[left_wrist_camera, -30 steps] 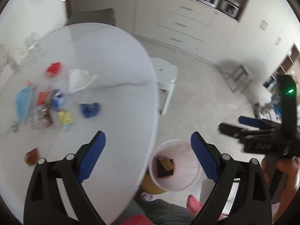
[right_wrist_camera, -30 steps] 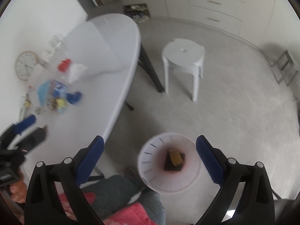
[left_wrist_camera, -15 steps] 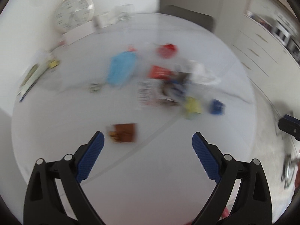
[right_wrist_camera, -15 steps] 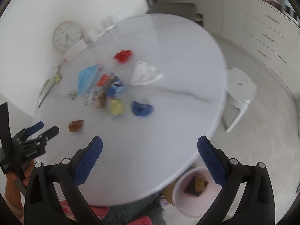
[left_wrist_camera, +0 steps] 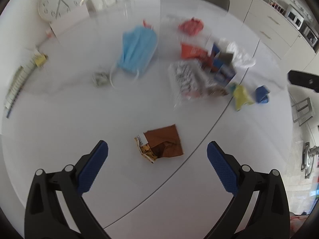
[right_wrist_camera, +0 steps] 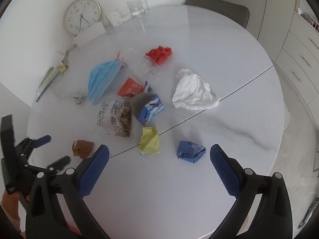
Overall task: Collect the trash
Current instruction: 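Grasp the brown paper wrapper with the left tool while the right tool grasps the blue wrapper, then release the brown wrapper and blue wrapper into the white bin with both tools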
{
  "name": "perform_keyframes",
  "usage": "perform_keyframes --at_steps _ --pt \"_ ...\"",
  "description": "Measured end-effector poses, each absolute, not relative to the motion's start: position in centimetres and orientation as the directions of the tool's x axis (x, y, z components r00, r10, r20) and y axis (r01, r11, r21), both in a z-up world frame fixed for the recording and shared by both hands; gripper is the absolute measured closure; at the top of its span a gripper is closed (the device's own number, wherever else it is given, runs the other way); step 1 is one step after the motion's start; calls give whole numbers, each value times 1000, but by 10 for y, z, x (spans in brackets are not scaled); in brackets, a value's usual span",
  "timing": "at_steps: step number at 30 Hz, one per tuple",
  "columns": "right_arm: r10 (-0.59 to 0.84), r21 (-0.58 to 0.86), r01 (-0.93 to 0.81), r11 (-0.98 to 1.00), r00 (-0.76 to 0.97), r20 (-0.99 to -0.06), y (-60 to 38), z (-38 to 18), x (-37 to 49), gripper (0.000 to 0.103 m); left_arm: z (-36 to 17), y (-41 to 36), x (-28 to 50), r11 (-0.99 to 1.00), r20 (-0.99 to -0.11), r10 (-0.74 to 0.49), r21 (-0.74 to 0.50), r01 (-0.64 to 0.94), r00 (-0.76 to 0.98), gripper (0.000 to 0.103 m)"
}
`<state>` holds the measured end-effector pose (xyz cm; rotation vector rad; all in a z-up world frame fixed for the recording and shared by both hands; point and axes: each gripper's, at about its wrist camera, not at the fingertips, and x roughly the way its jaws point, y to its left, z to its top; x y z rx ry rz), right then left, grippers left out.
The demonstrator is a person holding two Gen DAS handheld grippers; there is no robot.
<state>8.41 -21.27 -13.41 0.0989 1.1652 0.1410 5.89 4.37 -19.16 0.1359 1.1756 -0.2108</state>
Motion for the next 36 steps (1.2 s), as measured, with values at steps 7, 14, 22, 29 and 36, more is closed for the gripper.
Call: perform_keyframes --at_steps 7,14,22,29,36 --pt "96 105 9 994 330 -939 -227 -153 88 3 -239 48 82 980 -947 -93 -32 199 307 22" --pt "67 80 28 996 318 -946 -238 -161 85 3 -245 48 90 973 -934 -119 -42 228 337 49" --pt "75 62 -53 997 303 -950 -237 -187 92 11 -240 66 87 969 -922 -203 -141 204 331 66" --pt "21 -11 -116 993 268 -963 -232 -215 106 17 -223 74 79 968 -920 -196 -125 220 338 67" --pt "17 -14 -128 992 237 -971 -231 -227 111 54 -200 59 75 956 -907 -211 -114 269 365 67"
